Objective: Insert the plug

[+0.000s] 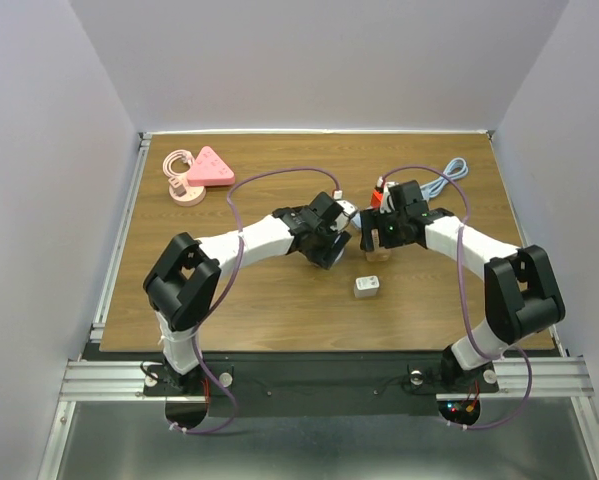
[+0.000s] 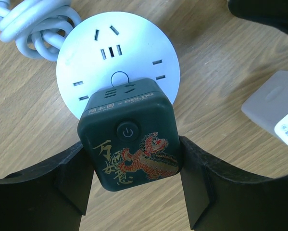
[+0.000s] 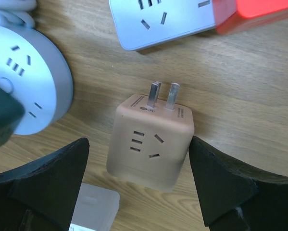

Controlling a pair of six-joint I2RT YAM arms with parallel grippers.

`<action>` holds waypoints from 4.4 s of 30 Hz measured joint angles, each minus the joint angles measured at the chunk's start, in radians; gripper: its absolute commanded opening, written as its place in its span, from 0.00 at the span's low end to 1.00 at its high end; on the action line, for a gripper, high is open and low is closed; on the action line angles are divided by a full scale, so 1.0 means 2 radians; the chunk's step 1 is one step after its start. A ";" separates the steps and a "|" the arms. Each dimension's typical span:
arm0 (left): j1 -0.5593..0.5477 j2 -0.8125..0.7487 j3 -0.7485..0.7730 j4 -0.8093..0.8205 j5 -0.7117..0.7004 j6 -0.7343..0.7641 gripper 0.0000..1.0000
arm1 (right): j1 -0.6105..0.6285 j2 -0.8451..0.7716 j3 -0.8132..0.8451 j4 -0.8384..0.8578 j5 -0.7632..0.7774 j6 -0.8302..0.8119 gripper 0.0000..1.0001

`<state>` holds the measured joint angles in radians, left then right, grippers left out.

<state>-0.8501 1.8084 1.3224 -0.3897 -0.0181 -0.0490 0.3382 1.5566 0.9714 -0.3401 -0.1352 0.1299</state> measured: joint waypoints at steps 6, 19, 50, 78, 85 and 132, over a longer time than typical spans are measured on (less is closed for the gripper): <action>0.014 -0.020 -0.001 -0.005 -0.004 -0.001 0.92 | 0.003 0.012 0.000 -0.001 0.004 0.003 0.81; 0.035 -0.066 -0.010 0.040 0.032 0.007 0.99 | 0.004 0.015 0.004 -0.001 -0.015 -0.039 0.22; 0.092 -0.061 -0.016 0.092 0.140 0.024 0.99 | 0.031 0.005 0.012 0.001 -0.071 -0.066 1.00; 0.008 0.079 0.062 0.111 0.200 0.069 0.99 | 0.027 -0.191 -0.066 0.006 0.215 0.111 1.00; 0.007 0.085 0.064 0.109 0.158 0.060 0.99 | 0.025 -0.206 -0.071 0.006 0.227 0.117 1.00; 0.047 -0.063 0.031 0.351 0.140 -0.134 0.00 | 0.017 -0.289 -0.147 0.275 0.115 0.319 1.00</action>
<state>-0.7563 1.6833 1.3842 0.3130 0.2619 -0.3180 0.3725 0.9791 0.6769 0.2096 0.0952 0.7670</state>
